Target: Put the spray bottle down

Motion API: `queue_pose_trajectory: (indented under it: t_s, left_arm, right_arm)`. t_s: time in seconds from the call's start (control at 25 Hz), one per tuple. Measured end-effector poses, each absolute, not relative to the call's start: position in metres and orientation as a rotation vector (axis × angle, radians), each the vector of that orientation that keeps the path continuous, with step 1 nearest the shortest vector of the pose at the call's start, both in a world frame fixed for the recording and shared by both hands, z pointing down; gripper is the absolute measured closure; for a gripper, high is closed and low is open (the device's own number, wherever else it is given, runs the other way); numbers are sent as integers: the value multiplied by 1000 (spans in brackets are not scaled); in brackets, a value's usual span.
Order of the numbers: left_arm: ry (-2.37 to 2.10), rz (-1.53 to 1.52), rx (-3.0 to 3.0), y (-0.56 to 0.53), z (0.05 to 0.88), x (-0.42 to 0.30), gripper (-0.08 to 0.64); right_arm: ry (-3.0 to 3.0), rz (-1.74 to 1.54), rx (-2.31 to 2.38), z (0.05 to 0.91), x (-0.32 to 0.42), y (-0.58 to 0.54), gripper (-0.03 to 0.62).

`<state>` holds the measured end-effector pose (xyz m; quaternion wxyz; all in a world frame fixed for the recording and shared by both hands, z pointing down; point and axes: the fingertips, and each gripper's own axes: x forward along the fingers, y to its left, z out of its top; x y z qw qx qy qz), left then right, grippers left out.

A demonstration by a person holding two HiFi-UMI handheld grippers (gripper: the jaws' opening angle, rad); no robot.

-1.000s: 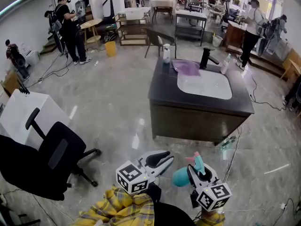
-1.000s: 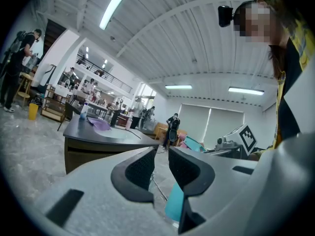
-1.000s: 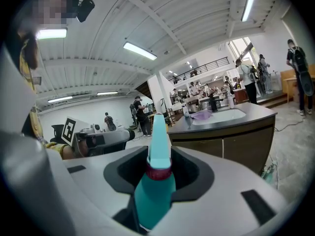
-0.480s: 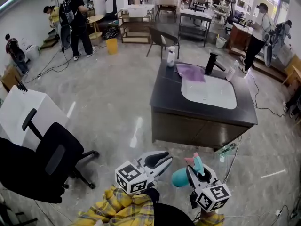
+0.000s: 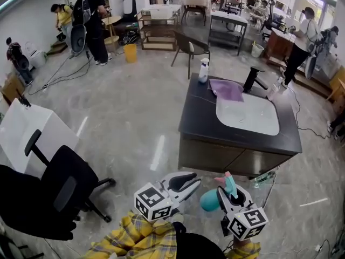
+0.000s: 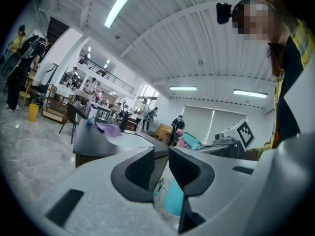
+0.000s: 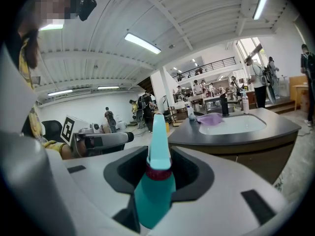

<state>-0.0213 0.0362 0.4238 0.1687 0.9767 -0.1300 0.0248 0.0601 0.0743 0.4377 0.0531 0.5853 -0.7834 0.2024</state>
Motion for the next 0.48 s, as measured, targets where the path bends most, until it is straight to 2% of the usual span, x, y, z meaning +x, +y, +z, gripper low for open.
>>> queue_pose_trajectory:
  t_s: [0.48]
  left_arm:
    - [-432, 58, 2769, -12, 425, -42, 483]
  right_arm:
    - [-2400, 538, 1726, 423, 54, 11, 456]
